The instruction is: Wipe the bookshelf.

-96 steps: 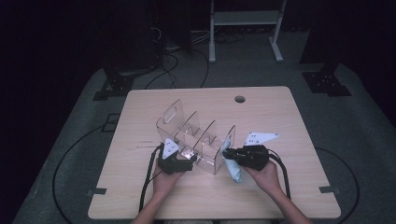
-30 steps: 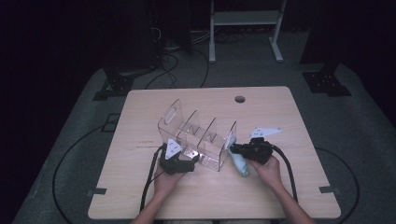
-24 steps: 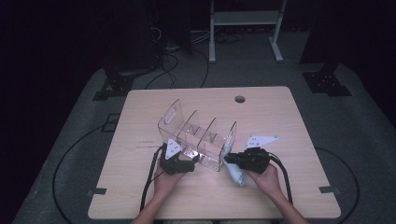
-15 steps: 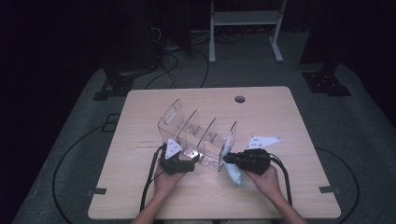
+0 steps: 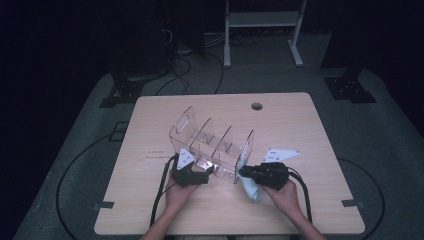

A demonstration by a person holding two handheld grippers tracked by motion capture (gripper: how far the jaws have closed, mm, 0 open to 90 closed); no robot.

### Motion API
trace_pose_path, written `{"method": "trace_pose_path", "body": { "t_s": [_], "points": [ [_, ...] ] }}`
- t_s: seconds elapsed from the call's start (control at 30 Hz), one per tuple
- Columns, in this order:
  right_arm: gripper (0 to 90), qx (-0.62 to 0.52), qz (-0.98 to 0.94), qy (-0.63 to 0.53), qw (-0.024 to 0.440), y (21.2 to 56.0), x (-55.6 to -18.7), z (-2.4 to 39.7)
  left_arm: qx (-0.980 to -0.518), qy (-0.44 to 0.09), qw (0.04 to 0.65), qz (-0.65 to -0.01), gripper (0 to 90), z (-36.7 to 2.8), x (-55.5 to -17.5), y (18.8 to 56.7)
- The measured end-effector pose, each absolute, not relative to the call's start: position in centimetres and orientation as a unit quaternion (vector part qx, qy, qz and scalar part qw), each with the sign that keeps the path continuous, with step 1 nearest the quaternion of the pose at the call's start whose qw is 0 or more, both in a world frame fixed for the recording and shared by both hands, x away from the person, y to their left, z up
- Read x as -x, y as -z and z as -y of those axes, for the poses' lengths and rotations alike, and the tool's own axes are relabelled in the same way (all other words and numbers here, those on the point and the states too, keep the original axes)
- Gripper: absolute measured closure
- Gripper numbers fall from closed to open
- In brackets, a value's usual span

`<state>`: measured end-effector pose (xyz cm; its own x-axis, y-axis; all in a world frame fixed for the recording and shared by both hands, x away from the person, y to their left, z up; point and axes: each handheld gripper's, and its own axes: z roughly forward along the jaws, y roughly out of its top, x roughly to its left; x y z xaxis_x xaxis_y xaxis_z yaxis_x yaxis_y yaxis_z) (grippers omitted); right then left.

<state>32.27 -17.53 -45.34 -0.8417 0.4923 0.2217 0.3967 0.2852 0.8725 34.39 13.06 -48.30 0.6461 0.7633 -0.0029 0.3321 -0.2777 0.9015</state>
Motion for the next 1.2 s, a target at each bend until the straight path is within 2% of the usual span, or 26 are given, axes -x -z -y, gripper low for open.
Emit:
{"method": "trace_pose_path", "body": {
  "t_s": [0.17,0.37,1.0,1.2],
  "points": [
    [81.6,-0.29,-0.824,-0.487,0.016,47.5,-32.9,17.2,-0.766,-0.219,0.485,-0.359,6.6,-13.1,-34.4,48.3],
    [81.4,-0.285,-0.818,-0.499,0.03,46.1,-32.7,18.1,-0.769,-0.212,0.487,-0.357,6.6,-12.7,-34.0,48.3],
    [81.5,-0.337,-0.799,-0.498,0.036,45.8,-33.1,24.3,-0.795,-0.2,0.479,-0.315,6.0,-8.5,-31.3,48.8],
    [81.5,-0.349,-0.79,-0.503,0.037,45.8,-33.2,25.3,-0.791,-0.188,0.493,-0.309,5.7,-8.5,-30.9,48.6]
  ]
}}
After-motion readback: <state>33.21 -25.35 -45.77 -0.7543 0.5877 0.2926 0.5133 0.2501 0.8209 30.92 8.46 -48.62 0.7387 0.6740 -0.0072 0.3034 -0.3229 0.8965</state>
